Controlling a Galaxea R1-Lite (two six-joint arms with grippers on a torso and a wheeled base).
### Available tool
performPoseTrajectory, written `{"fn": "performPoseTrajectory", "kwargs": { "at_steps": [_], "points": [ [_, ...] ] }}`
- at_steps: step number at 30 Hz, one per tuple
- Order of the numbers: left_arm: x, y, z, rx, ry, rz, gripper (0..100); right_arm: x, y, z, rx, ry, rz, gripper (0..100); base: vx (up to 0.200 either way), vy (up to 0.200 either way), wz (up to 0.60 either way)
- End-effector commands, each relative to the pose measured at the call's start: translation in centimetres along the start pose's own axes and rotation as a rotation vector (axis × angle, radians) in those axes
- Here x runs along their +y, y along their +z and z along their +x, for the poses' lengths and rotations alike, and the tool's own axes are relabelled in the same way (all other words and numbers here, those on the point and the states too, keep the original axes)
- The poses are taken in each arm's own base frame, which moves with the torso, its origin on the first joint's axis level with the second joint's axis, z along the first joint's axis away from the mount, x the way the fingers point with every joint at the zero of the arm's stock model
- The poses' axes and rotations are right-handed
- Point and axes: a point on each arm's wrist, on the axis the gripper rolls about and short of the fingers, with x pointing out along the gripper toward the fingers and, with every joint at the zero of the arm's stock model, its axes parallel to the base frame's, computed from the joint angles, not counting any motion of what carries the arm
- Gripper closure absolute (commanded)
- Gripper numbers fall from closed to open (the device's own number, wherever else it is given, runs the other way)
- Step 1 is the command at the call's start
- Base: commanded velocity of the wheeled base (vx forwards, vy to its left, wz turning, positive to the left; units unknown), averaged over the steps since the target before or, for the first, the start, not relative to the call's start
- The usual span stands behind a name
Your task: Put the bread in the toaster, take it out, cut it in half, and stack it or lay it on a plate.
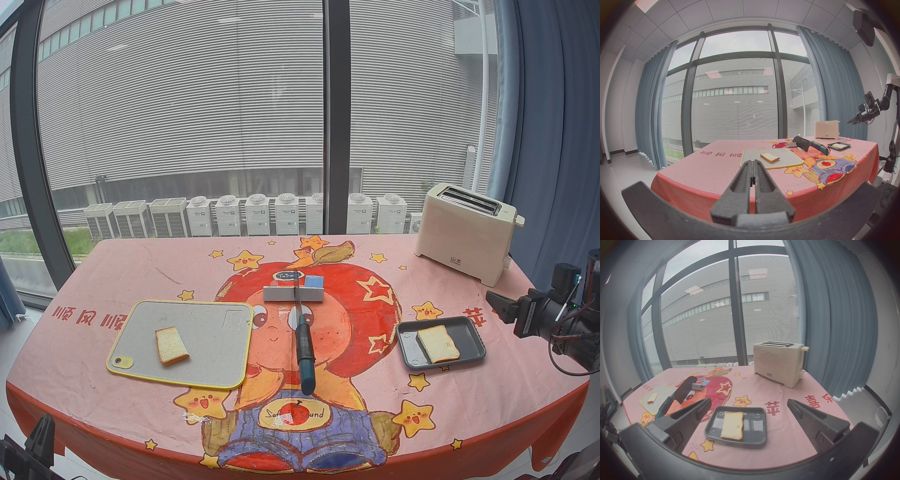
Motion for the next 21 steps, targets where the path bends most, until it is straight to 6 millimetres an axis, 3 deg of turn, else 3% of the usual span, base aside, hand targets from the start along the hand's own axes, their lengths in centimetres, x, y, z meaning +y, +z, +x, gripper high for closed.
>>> {"fn": "performPoseTrajectory", "kwargs": {
  "at_steps": [1, 10, 21],
  "points": [
    [0.0, -0.5, 0.1, 0.009, 0.000, -0.001, 100, -1.3, 0.0, -0.6, -0.018, -0.051, 0.009, 0, 0.000, 0.000, 0.00],
    [0.0, -0.5, 0.1, 0.009, 0.000, 0.001, 100, -3.5, -0.6, -1.7, -0.030, -0.149, 0.029, 0, 0.000, 0.000, 0.00],
    [0.0, -0.5, 0.1, 0.009, -0.002, -0.001, 100, -4.6, -0.6, -3.3, -0.078, -0.159, 0.024, 0, 0.000, 0.000, 0.00]
  ]
}}
